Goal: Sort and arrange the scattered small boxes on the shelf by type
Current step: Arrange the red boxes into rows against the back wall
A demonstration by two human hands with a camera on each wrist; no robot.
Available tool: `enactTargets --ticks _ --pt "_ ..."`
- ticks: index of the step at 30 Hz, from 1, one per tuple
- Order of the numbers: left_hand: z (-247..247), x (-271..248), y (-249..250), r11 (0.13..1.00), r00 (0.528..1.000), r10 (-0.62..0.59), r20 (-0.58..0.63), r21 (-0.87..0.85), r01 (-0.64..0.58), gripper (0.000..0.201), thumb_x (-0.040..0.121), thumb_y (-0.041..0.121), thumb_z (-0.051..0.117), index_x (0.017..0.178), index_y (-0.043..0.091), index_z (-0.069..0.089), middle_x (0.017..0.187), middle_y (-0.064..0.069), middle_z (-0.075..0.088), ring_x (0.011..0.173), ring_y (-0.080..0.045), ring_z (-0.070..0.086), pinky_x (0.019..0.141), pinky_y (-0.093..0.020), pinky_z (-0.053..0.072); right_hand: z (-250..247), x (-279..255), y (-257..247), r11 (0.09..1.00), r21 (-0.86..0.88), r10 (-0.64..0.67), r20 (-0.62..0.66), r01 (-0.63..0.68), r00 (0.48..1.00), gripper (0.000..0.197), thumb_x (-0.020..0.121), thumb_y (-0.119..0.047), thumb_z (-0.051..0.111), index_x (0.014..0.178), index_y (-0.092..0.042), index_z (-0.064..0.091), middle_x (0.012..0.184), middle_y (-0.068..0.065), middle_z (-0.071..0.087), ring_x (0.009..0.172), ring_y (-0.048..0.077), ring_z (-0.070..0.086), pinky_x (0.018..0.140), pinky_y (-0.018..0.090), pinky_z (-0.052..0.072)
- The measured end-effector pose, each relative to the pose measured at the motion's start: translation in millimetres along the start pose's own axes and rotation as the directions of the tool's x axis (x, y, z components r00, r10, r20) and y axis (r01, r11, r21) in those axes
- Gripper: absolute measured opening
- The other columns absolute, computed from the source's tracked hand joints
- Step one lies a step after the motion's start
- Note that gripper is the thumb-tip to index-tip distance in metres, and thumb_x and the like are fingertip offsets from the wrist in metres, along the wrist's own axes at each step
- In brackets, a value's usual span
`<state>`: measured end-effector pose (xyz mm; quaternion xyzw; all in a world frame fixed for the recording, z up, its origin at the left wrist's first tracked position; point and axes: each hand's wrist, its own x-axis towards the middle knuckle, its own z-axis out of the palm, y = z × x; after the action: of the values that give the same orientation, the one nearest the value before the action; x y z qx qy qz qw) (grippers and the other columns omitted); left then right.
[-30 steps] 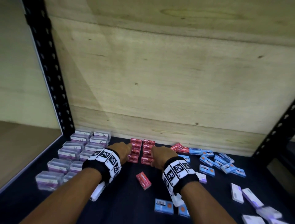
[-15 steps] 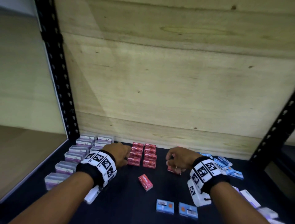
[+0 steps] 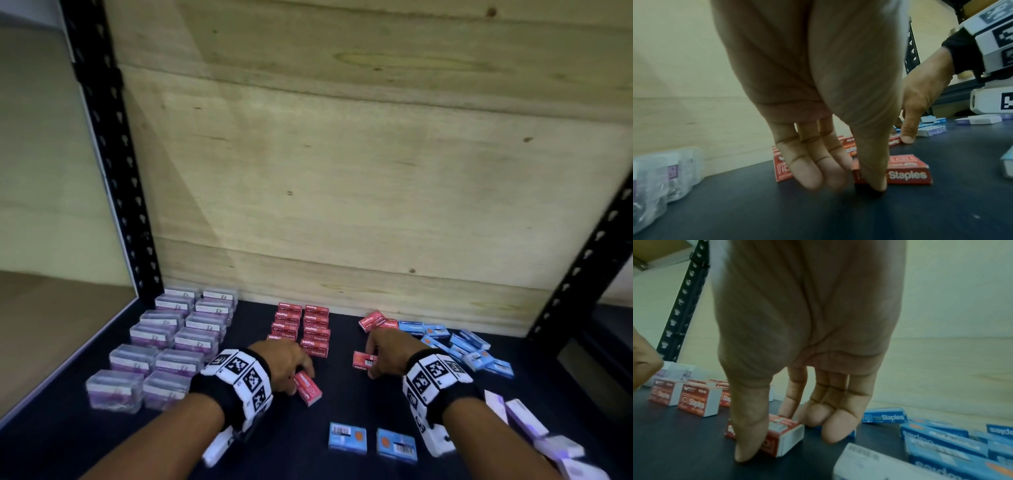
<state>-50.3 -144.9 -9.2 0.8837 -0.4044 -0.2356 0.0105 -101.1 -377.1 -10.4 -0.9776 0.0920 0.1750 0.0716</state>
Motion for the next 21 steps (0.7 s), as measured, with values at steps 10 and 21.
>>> enactTargets --ticks 10,21 --pt "1 -6 -12 0.992 0.994 -0.097 -0.046 -0.082 0.093 0.039 0.069 0.025 0.085 0.1 0.023 0.061 0.097 0.01 0.058 0.088 -0.013 0.057 0.08 -0.032 0.052 -2 -1 -7 0.993 -0.023 -0.116 0.089 0.119 0.989 0.022 0.098 -0.027 0.053 0.102 -0.017 0.071 0.109 0.002 0.07 0.1 0.02 0.064 0.09 0.034 0.051" --pt "1 -8 -3 0.996 0.999 0.041 -0.008 -0.082 -0.041 0.042 0.082 0.016 0.074 0.121 0.027 0.064 0.117 0.004 0.065 0.102 -0.013 0.06 0.09 -0.028 0.049 -2 -6 -4 0.993 0.021 -0.117 0.043 0.117 0.992 0.016 0.095 -0.028 0.062 0.104 -0.02 0.073 0.107 -0.002 0.072 0.098 0.014 0.065 0.087 0.03 0.051"
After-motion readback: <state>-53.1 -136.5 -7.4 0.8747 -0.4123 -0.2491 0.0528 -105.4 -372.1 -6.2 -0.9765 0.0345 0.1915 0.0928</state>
